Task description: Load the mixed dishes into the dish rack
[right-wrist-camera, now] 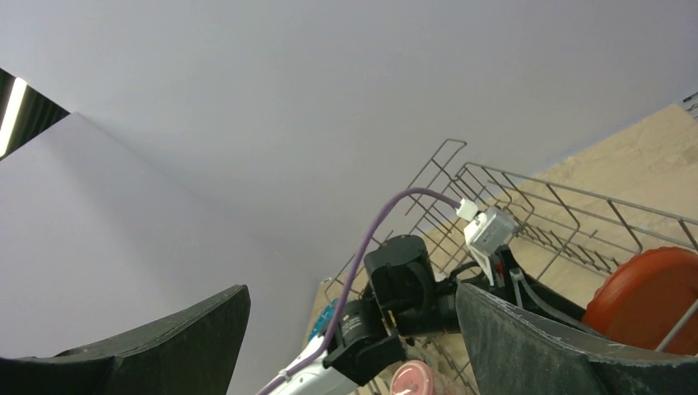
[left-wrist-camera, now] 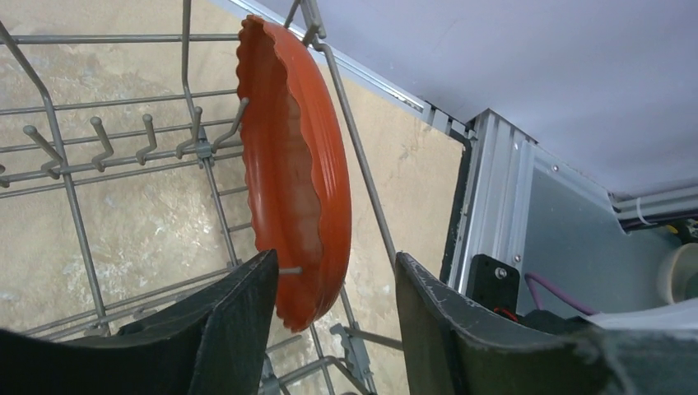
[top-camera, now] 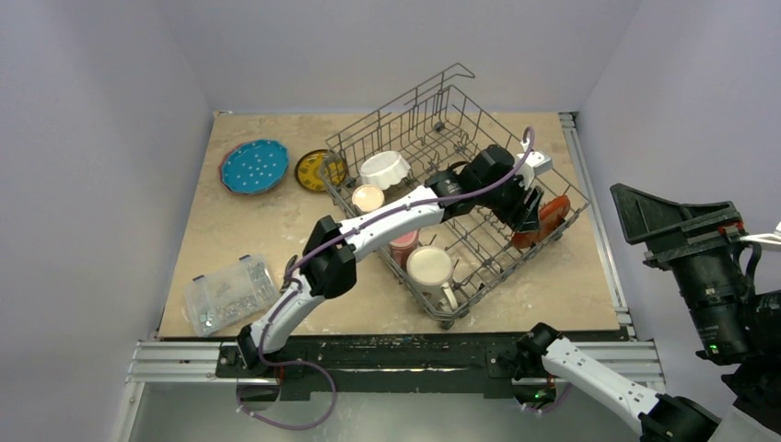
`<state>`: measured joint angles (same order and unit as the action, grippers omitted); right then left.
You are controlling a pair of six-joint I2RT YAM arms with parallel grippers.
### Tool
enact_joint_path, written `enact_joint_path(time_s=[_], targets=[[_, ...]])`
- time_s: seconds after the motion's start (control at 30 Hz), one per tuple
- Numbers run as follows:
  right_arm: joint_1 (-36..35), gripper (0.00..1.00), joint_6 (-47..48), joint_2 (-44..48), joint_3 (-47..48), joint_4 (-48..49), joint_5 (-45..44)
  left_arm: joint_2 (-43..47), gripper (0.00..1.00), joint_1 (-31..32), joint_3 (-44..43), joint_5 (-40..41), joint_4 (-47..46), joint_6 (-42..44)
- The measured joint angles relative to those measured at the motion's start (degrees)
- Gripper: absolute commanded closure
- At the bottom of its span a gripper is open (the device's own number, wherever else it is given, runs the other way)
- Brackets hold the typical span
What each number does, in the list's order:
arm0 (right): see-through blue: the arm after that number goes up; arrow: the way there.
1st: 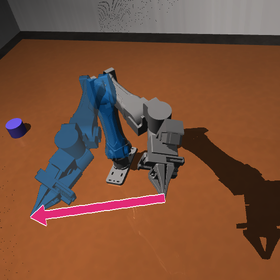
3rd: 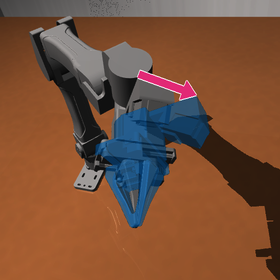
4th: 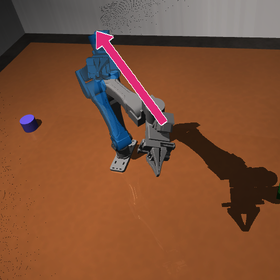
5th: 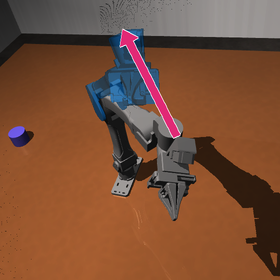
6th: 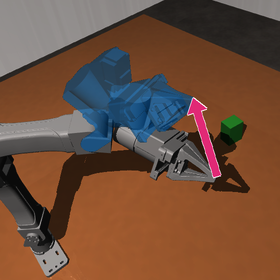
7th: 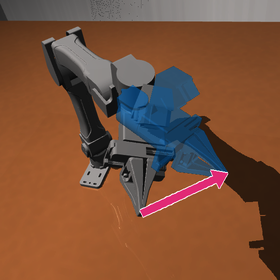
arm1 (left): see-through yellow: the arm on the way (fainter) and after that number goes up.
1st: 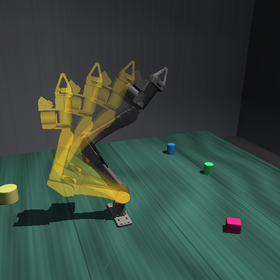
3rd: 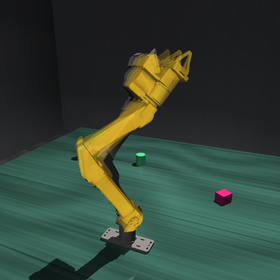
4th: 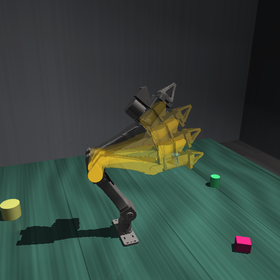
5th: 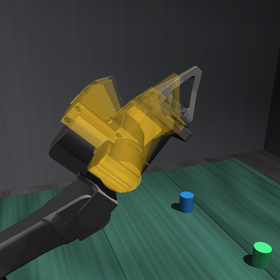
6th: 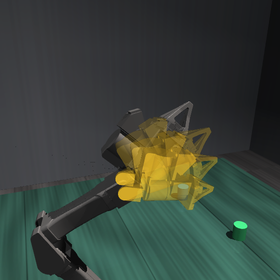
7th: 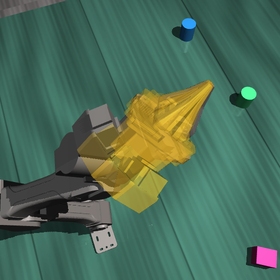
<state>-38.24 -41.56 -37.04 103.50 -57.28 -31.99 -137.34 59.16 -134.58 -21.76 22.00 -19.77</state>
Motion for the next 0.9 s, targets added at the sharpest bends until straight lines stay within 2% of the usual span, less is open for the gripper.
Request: enact_joint_path(time_s=[0.23,0.37,0.53,0.7,0.9], targets=[[0.00,0.02,0.07,0.66,-6.38,3.32,0.87,8.22,0.26,0.00,0.52,-1.62,7.61,1.57],[0.00,0.02,0.50,0.85,-10.73,5.81,2.08,18.69,0.24,-0.48,4.96,-1.90,11.56,2.89],[0.00,0.02,1.90,0.52,-15.34,9.62,3.65,36.26,0.24,-3.61,15.78,-0.02,15.32,3.02],[0.00,0.02,3.04,-1.75,-17.20,14.10,6.49,51.58,0.24,-9.11,28.52,9.35,19.69,2.49],[0.00,0.02,3.26,-6.05,-19.54,17.88,10.60,64.32,0.17,-19.39,41.72,28.26,28.26,-4.76]])
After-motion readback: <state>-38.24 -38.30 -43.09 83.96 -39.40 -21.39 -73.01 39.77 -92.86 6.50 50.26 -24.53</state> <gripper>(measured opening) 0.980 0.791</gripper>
